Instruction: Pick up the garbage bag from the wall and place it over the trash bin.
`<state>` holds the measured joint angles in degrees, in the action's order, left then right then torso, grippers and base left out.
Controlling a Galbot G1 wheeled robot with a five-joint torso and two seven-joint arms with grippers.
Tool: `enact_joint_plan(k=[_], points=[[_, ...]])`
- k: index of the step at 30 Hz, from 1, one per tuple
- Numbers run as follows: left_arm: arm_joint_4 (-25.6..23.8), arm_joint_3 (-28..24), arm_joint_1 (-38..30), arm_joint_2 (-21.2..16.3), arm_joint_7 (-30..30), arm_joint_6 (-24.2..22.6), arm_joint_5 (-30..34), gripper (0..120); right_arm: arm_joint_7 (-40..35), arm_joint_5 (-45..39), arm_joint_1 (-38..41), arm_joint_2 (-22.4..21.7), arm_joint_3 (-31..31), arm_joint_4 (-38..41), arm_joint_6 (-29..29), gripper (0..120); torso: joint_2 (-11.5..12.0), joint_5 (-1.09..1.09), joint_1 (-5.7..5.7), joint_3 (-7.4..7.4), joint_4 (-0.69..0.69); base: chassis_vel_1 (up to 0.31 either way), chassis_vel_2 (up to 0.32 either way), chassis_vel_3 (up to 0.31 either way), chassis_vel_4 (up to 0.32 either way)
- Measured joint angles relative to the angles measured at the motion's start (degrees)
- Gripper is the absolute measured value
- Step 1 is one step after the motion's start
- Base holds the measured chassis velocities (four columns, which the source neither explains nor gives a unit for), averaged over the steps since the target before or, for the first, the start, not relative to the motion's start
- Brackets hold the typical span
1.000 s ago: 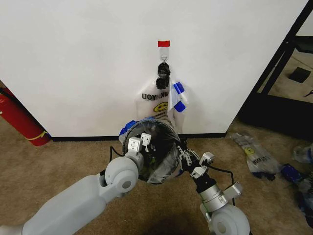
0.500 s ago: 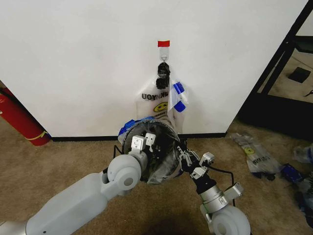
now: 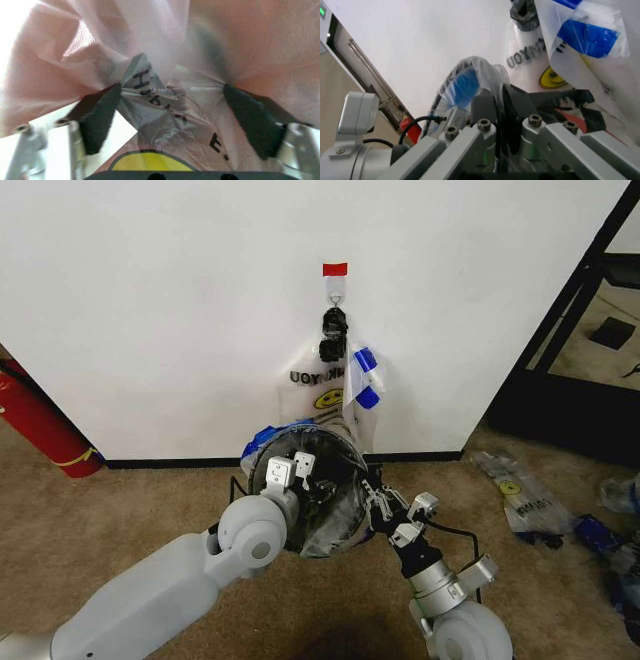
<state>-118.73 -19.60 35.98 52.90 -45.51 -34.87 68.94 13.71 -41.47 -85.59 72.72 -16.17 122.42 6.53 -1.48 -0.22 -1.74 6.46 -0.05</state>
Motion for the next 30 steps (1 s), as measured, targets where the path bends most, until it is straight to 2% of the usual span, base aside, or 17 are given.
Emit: enact_joint_plan(k=[2,5,11,14,16,18,21,25,26,30], points=[[-0.02,0.06,0.00,-0.10,-0.26,-0.64,0.00,95,0.00,-0.06,0.01,-0.04,-0.05,0.03,0.00,0,0.00,0.00,0.00,0.00,0.00,0.000,0.000,0.000,0.000],[-0.06,0.22,0.10,-0.19,-0.34,-0.89,0.00,99,0.00,-0.08,-0.02,-0.04,-0.09,0.08,0.00,0,0.00,0.00,0.00,0.00,0.00,0.000,0.000,0.000,0.000],[-1.14,1.02,0.90,-0.70,-0.30,-0.91,0.01,100,0.00,-0.12,-0.09,-0.07,-0.13,0.08,0.00,0,0.00,0.00,0.00,0.00,0.00,0.000,0.000,0.000,0.000],[-2.42,1.78,1.74,-1.30,0.64,0.56,0.20,100,-0.02,-0.16,0.04,-0.11,-0.12,0.06,0.00,0,0.00,0.00,0.00,0.00,0.00,0.000,0.000,0.000,0.000],[-3.11,2.04,2.24,-1.67,0.94,1.66,0.18,95,-0.13,-0.20,0.14,-0.06,0.01,0.03,0.00,0,0.00,0.00,0.00,0.00,0.01,0.000,0.000,0.000,0.000],[-3.37,2.22,2.59,-1.94,1.03,2.52,0.13,85,-0.22,-0.29,0.27,0.12,0.19,0.05,0.00,0,0.00,0.00,0.00,0.00,0.00,0.000,0.000,0.000,0.000],[-3.43,2.26,2.65,-2.07,1.12,2.81,0.12,80,-0.30,-0.32,0.39,0.17,0.25,0.06,-0.01,0,0.00,0.00,0.00,0.00,0.00,0.000,0.000,0.000,0.000],[-3.68,2.29,2.66,-2.26,1.47,3.14,0.16,60,-0.70,-0.83,0.44,0.24,0.40,0.42,-0.21,0,0.00,0.00,0.00,0.00,0.00,0.000,0.000,0.000,0.000],[-3.68,2.29,2.66,-2.26,1.47,3.14,0.16,60,-0.70,-0.83,0.44,0.24,0.40,0.42,-0.21,0,0.00,0.00,0.00,0.00,0.00,0.000,0.000,0.000,0.000],[-1.70,1.40,1.84,-1.92,2.10,4.00,-1.90,44,-0.87,-1.22,0.25,0.01,0.43,1.29,-0.42,0,0.00,0.00,0.00,0.00,0.00,0.000,0.000,0.000,0.000]])
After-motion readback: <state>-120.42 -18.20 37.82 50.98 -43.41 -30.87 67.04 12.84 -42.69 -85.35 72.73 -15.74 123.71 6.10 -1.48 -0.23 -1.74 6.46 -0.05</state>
